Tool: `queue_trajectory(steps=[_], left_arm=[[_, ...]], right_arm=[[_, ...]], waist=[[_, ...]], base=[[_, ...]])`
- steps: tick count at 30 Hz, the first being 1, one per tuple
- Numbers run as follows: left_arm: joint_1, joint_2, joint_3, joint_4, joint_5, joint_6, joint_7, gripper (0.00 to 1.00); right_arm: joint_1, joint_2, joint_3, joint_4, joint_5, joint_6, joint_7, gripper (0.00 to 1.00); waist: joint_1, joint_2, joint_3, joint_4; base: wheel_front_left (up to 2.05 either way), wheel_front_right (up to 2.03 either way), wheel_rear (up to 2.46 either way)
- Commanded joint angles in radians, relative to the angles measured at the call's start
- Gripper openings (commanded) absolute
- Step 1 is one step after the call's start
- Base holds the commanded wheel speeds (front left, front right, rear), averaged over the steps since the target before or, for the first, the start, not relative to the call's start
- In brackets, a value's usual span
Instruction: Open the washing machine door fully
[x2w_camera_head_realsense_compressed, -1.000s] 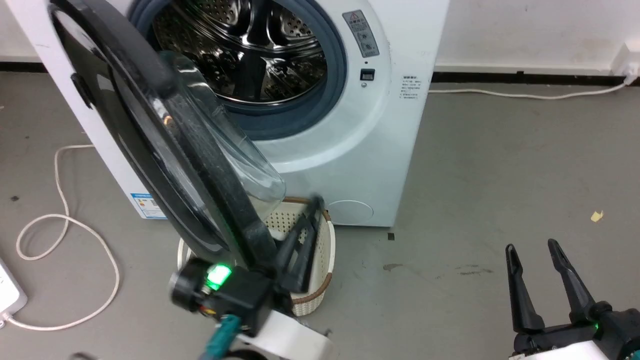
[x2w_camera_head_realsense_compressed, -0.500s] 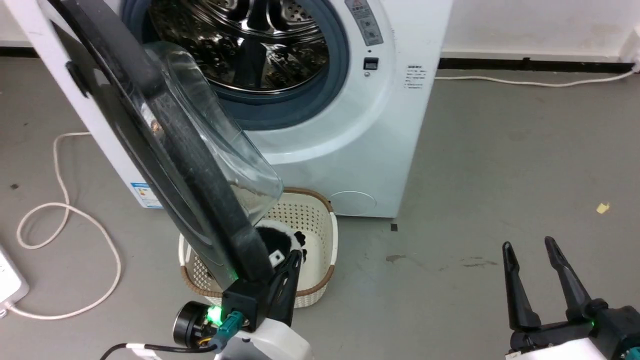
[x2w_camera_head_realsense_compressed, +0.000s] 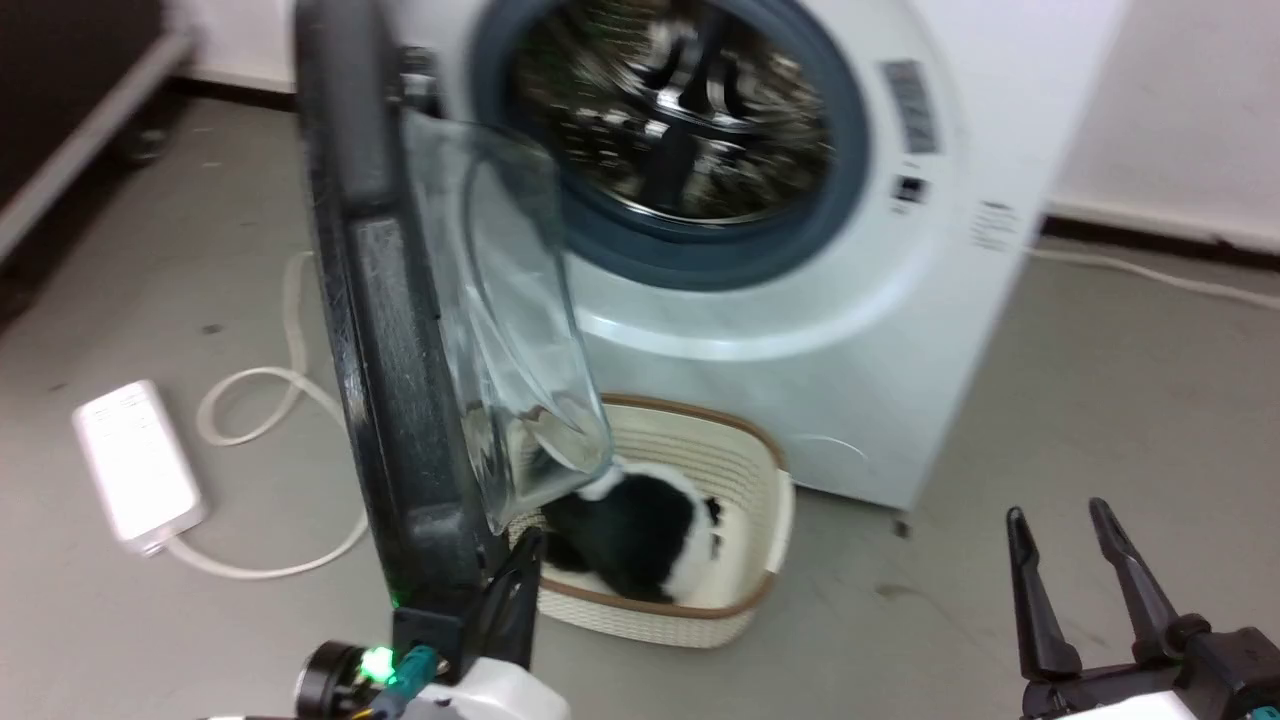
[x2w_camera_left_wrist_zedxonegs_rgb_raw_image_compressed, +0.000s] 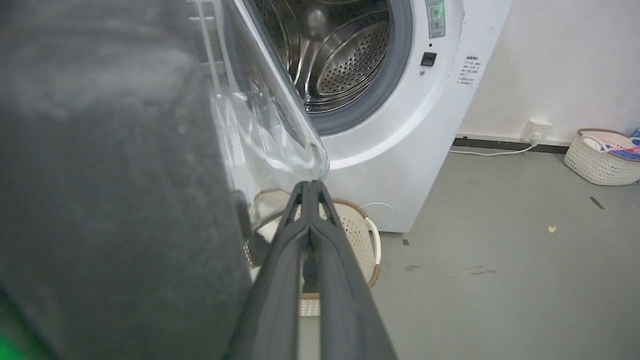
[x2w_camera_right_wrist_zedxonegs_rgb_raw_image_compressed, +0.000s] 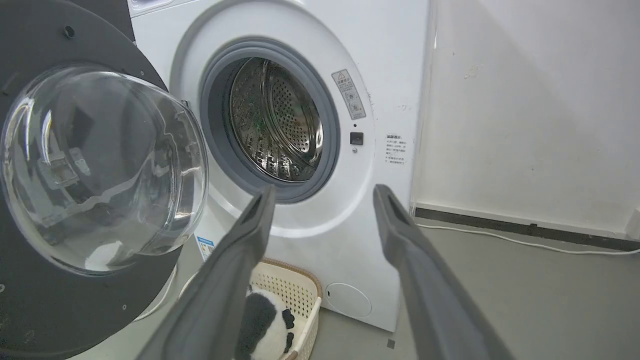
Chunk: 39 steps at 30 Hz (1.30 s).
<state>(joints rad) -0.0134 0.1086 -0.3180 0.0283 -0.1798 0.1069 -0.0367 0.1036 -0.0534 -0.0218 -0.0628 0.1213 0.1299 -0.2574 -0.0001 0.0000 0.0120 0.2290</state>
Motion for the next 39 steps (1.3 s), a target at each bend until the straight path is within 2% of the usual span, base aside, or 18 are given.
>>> queue_trajectory(steps=[1,8,13,18,21,28,29,33,39], left_arm=[[0.024,0.011,0.013,-0.004,-0.005,0.009,0.001,0.00],[0.029,0.043,0.076,-0.014,-0.035,0.034,0.008,0.00],[0.008,0.082,0.137,-0.005,-0.059,0.041,0.001,0.00],[-0.032,0.125,0.220,0.013,-0.105,0.047,-0.002,0.00],[-0.065,0.156,0.275,0.054,-0.152,0.032,0.002,0.00],[-0.166,0.240,0.383,0.199,-0.221,0.004,-0.017,0.00],[-0.216,0.274,0.417,0.274,-0.245,-0.008,-0.026,0.00],[-0.294,0.319,0.440,0.381,-0.264,-0.039,-0.049,0.00],[-0.397,0.348,0.444,0.513,-0.273,-0.070,-0.099,0.00]], right_arm=[[0.013,0.003,-0.002,0.004,-0.005,0.001,-0.004,1.00],[0.013,0.003,0.013,0.007,-0.001,0.001,-0.004,1.00],[-0.006,0.003,0.043,0.009,-0.012,0.001,-0.004,1.00],[-0.036,0.003,0.046,-0.002,-0.038,0.001,0.001,1.00],[-0.049,0.003,0.045,-0.012,-0.058,0.001,0.014,1.00],[-0.073,-0.017,0.038,-0.042,-0.078,0.001,0.040,1.00],[-0.082,-0.027,0.039,-0.057,-0.084,0.001,0.054,1.00],[-0.090,-0.039,0.035,-0.076,-0.088,0.001,0.070,1.00],[-0.099,-0.050,0.037,-0.090,-0.090,0.001,0.081,1.00]], waist=[[0.0001,0.0000,-0.035,0.086],[0.0001,0.0000,-0.010,0.204],[0.0001,0.0000,0.036,0.237],[0.0001,0.0000,0.100,0.235],[0.0001,0.0000,0.141,0.227],[0.0001,0.0000,0.216,0.207],[0.0001,0.0000,0.242,0.199],[0.0001,0.0000,0.272,0.191],[0.0001,0.0000,0.296,0.183]], base=[[0.00,0.00,0.00],[0.00,0.00,0.00],[0.00,0.00,0.00],[0.00,0.00,0.00],[0.00,0.00,0.00],[0.00,0.00,0.00],[0.00,0.00,0.00],[0.00,0.00,0.00],[0.00,0.00,0.00]])
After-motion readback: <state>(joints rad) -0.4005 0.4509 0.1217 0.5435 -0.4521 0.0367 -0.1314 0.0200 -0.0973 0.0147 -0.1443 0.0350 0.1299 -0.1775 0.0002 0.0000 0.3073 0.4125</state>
